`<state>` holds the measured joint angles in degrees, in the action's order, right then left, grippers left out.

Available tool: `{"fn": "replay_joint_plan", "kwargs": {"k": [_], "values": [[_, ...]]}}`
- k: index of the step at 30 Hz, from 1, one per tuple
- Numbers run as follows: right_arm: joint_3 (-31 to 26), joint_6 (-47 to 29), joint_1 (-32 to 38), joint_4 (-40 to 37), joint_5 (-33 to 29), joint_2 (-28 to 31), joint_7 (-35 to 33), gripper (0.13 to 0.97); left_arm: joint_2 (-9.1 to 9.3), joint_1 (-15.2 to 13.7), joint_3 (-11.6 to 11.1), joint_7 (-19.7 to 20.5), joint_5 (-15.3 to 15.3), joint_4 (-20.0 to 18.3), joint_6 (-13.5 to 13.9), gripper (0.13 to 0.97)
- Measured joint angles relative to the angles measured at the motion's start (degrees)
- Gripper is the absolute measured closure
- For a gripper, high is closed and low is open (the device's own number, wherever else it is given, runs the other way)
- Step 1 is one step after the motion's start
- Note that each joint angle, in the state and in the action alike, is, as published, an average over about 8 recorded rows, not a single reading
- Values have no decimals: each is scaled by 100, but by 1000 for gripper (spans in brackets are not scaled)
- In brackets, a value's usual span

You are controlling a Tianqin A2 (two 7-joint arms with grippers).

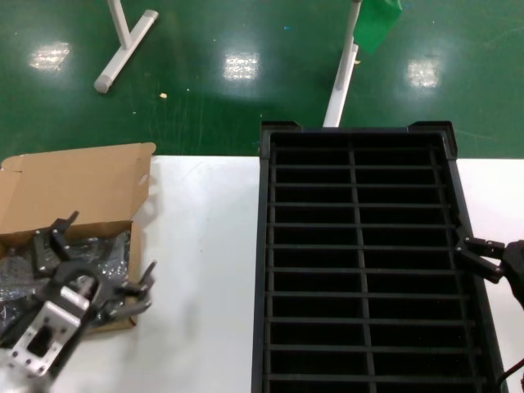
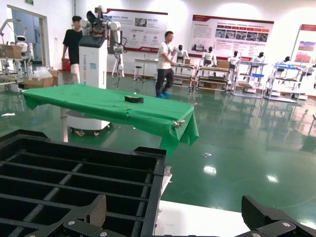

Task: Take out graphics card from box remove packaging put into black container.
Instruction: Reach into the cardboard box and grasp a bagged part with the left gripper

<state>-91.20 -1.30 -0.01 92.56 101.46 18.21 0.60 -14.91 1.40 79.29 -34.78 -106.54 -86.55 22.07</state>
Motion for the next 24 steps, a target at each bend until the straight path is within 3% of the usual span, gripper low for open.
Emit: {"fn": "replay_joint_plan", "kwargs": {"k": [6, 10, 18, 24], "values": [[0, 0, 0, 0, 0, 0, 0, 129, -307, 168, -309, -1258, 90, 50, 412, 132], [0, 0, 0, 0, 0, 0, 0, 129, -534, 351, -418, -1634, 137, -6, 549, 132], [0, 0, 0, 0, 0, 0, 0, 129, -1133, 991, -578, -1327, 290, -394, 503, 132], [0, 0, 0, 0, 0, 0, 0, 129, -1448, 1165, -883, -1288, 227, -174, 530, 132]]}}
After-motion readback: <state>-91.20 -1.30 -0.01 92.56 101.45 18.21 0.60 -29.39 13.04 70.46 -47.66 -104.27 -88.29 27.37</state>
